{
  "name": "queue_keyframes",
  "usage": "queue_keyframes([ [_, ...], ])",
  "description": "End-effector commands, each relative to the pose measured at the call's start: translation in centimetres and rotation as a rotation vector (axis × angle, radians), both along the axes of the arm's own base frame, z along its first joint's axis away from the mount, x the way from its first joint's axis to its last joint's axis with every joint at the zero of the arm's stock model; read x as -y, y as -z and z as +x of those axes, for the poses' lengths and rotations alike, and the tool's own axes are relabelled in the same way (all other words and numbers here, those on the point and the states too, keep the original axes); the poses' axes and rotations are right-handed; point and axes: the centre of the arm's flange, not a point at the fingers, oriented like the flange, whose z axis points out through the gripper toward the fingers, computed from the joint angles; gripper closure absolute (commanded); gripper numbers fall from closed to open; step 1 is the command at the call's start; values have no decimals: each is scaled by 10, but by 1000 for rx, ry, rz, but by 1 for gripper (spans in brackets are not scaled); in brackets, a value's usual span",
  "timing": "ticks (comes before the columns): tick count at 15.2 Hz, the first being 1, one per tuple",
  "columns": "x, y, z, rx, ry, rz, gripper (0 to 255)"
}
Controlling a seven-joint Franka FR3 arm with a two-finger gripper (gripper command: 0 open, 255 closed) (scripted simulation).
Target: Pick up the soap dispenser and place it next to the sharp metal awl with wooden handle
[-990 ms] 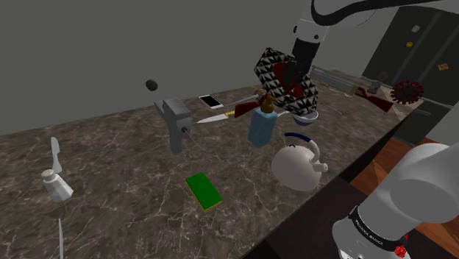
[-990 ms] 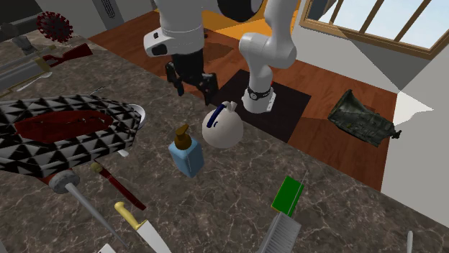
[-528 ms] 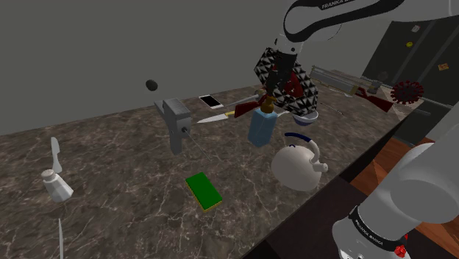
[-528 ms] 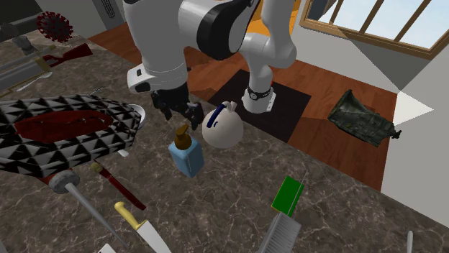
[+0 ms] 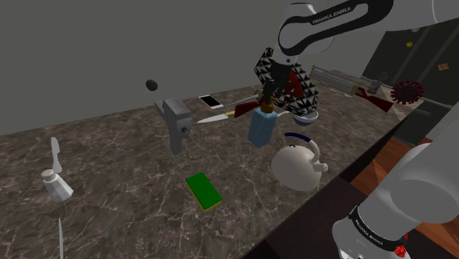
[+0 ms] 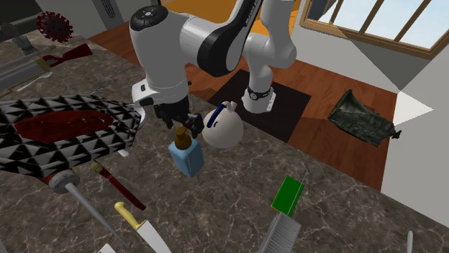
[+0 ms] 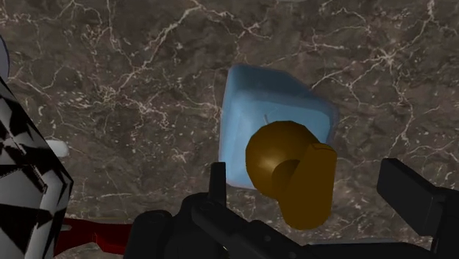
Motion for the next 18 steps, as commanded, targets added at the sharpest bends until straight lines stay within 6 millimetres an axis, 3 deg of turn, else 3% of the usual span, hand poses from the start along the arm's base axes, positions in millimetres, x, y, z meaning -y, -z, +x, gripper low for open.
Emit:
queue_keyframes([
  [1, 1, 2, 0, 1, 0, 0, 0],
  [6, 1, 2, 0, 1, 0, 0, 0],
  [7, 1, 2, 0, 1, 0, 0, 255],
  [16, 1, 2, 0, 1, 0, 0, 255],
  [18, 1, -9, 0, 1, 0, 0, 255],
])
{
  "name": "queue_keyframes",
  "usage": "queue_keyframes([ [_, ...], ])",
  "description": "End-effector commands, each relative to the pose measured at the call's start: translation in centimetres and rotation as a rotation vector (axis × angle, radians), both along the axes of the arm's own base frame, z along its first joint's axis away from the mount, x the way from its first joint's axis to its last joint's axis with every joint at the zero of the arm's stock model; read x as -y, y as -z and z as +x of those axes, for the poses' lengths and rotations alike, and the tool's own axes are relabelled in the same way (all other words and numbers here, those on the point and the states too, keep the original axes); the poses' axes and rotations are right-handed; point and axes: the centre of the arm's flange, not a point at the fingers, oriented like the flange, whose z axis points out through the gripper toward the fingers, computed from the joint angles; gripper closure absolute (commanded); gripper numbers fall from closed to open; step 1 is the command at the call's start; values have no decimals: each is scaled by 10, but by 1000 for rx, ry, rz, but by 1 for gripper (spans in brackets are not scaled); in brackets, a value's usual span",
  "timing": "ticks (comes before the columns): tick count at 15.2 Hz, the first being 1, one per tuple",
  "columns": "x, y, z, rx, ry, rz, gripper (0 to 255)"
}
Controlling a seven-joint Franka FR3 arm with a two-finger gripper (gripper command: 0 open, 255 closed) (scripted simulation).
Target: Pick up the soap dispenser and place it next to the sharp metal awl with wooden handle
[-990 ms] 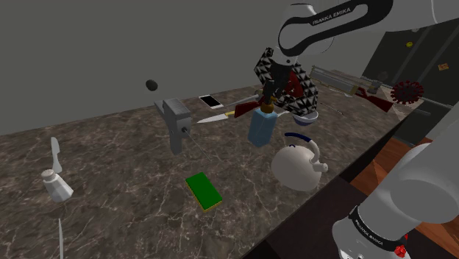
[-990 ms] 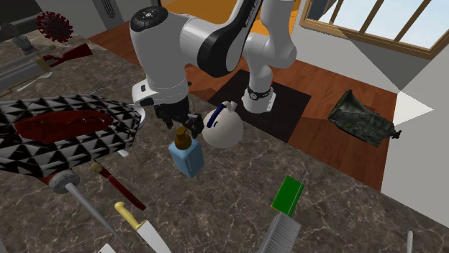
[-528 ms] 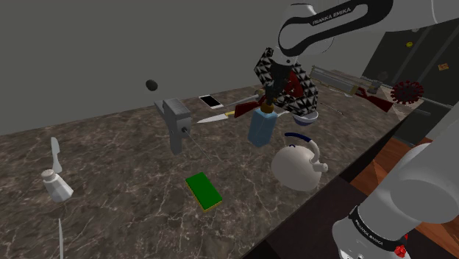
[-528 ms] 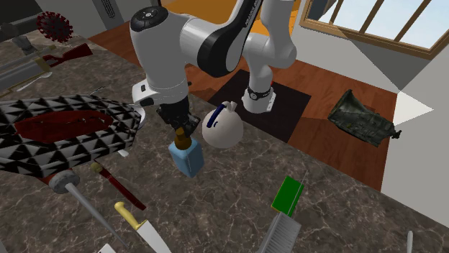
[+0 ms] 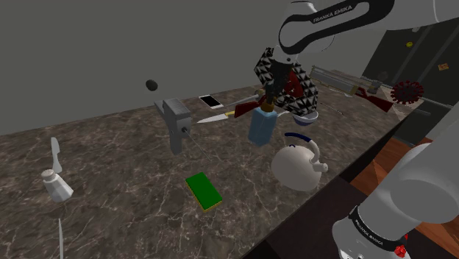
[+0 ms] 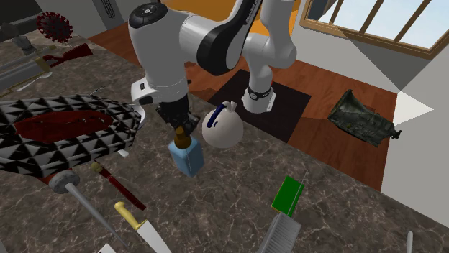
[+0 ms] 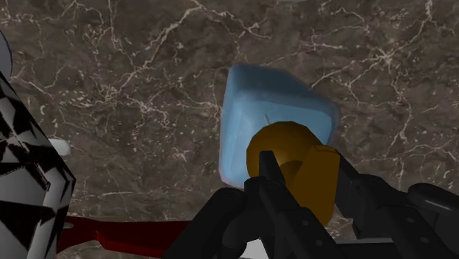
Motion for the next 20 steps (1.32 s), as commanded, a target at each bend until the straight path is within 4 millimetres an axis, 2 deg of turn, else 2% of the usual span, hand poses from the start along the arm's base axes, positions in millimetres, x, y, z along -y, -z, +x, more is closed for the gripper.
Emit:
queue_keyframes([
  [1, 0, -10, 0, 0, 0, 0, 255],
  [20, 0, -110, 0, 0, 0, 0, 255],
])
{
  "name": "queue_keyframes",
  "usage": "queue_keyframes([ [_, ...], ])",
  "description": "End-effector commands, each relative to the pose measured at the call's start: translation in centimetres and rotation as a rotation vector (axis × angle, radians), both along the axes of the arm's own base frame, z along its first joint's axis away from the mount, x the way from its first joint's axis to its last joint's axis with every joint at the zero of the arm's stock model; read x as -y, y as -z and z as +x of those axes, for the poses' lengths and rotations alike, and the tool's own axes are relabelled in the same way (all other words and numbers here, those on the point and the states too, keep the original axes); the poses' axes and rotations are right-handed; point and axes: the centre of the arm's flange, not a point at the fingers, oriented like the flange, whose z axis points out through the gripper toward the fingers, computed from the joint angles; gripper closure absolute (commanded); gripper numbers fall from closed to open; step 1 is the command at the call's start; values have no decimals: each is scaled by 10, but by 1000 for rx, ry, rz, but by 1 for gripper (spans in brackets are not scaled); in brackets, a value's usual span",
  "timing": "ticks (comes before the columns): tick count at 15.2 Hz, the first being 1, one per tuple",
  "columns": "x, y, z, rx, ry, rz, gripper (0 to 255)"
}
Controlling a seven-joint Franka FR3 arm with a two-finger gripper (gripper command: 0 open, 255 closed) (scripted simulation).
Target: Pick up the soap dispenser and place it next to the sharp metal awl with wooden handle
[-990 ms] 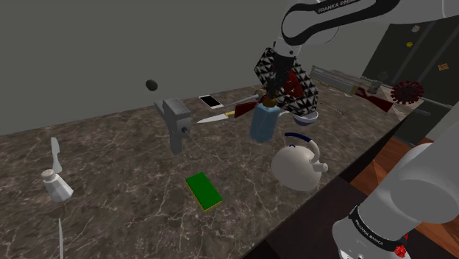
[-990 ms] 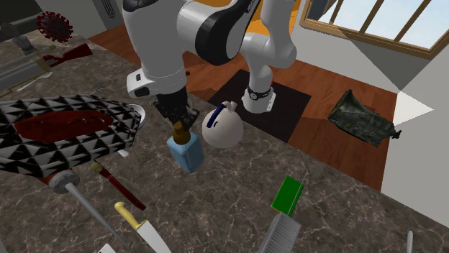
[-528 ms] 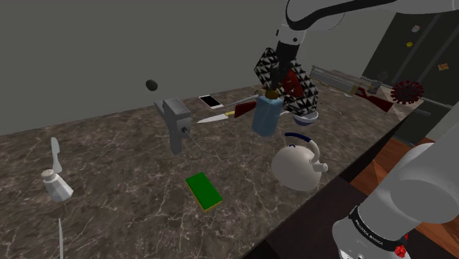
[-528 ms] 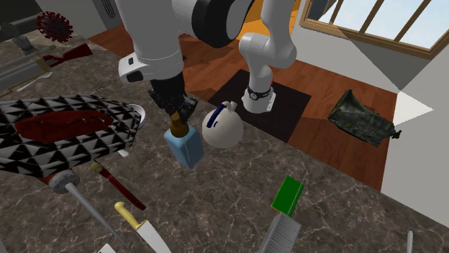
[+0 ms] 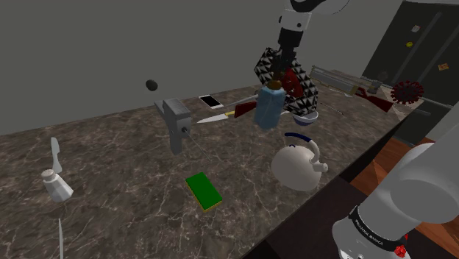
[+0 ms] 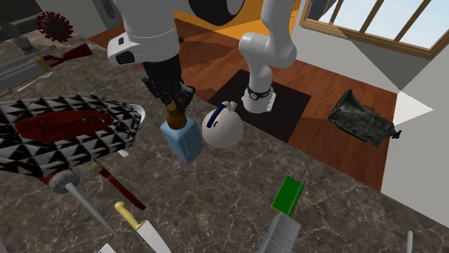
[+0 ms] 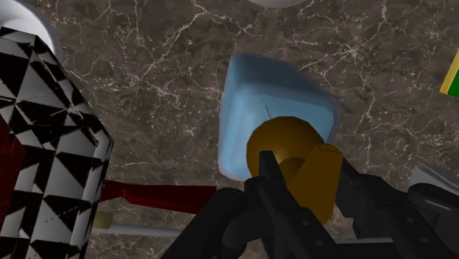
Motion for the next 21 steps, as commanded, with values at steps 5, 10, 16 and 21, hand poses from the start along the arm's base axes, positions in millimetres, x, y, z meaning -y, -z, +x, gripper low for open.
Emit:
queue_keyframes([
  [5, 0, -31, -1, 0, 0, 0, 255],
  [10, 0, -58, -1, 0, 0, 0, 255],
  [16, 0, -89, -1, 0, 0, 0, 255],
  [21, 0, -116, -1, 0, 0, 0, 255],
])
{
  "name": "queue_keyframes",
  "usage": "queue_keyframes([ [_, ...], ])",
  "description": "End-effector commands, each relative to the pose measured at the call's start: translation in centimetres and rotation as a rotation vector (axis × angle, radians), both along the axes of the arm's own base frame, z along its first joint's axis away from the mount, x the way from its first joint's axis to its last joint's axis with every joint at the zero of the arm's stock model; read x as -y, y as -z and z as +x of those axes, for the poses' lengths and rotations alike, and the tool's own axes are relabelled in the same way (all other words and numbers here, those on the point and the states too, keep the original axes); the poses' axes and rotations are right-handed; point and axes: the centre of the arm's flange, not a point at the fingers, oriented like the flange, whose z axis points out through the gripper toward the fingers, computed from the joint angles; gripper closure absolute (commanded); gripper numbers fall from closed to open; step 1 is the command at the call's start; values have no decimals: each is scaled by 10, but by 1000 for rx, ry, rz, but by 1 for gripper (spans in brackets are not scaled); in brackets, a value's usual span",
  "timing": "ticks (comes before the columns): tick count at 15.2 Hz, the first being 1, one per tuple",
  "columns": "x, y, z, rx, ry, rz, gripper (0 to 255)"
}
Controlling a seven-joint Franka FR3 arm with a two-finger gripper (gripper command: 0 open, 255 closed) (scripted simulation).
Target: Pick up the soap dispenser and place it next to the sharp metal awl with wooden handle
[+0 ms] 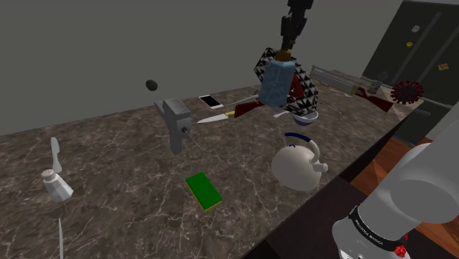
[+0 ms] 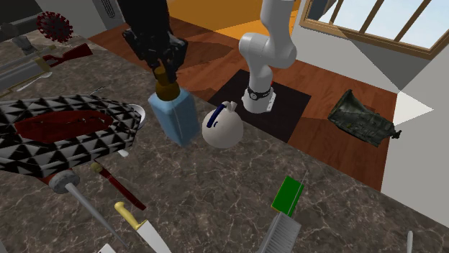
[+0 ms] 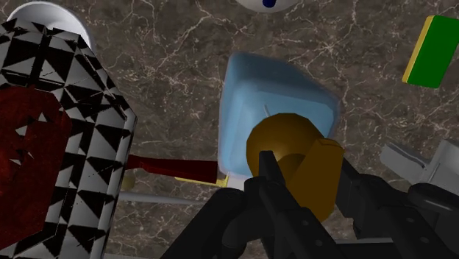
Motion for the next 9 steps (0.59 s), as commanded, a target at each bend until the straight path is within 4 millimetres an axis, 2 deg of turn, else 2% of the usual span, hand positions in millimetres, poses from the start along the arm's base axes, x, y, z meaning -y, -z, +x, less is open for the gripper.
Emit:
queue_keyframes([
  [1, 0, -10, 0, 0, 0, 0, 255],
  [9, 0, -52, 0, 0, 0, 0, 255],
])
